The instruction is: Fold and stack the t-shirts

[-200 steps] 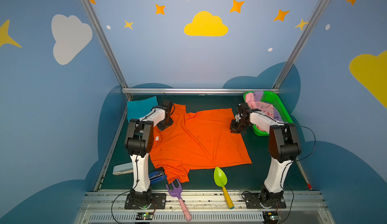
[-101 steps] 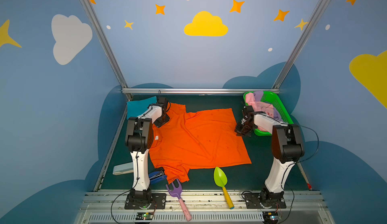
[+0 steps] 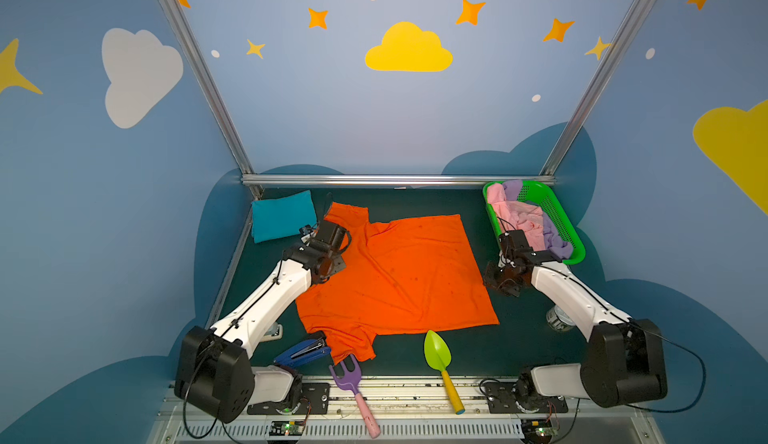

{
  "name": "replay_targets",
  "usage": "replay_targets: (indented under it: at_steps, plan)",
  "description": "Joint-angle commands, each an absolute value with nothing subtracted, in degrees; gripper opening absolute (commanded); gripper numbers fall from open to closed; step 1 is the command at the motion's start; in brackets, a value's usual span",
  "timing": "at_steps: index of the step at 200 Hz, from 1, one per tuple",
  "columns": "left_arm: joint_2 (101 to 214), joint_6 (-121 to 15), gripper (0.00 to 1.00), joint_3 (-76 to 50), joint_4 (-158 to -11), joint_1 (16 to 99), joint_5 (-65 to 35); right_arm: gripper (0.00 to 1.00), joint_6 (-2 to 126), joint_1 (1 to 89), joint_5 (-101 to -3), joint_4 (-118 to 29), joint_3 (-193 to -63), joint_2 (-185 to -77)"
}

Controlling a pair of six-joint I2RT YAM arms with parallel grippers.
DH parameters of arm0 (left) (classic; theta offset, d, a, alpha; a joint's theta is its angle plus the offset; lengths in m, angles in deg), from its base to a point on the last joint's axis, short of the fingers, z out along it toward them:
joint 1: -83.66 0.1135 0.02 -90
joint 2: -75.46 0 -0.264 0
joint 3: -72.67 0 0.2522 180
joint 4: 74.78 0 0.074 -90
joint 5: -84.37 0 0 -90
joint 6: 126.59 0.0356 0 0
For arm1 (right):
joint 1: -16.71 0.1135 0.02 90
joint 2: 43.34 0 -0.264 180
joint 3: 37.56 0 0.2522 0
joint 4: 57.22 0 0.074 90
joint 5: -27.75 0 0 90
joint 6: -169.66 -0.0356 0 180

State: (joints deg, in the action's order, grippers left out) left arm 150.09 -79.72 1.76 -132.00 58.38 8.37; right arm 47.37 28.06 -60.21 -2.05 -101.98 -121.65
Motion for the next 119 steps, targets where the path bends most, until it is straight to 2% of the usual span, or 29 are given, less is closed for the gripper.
replay_targets:
  at_steps: [1,17,44,61,119]
  plan:
    - [147.13,-84.83,0.42,7.63,-139.48,52.52,8.36,0.38,47.45,28.31,-58.20,-0.04,-100.59,-121.56]
    - [144.53,-89.05,0.44,12.54,-139.34,47.92,5.30,0.42,47.75,28.30,-57.18,-0.08,-99.95,-121.86]
    - [143.28,-96.80,0.57,19.69,-136.18,41.58,1.52,0.44,47.89,28.42,-56.12,-0.12,-99.82,-122.17]
    - [144.51,-100.07,0.61,22.19,-133.55,38.25,-0.17,0.44,47.90,28.54,-55.84,0.03,-99.85,-121.97]
    - [149.55,-103.01,0.59,23.87,-130.33,34.54,-1.03,0.50,48.03,28.75,-55.93,1.03,-99.74,-122.03]
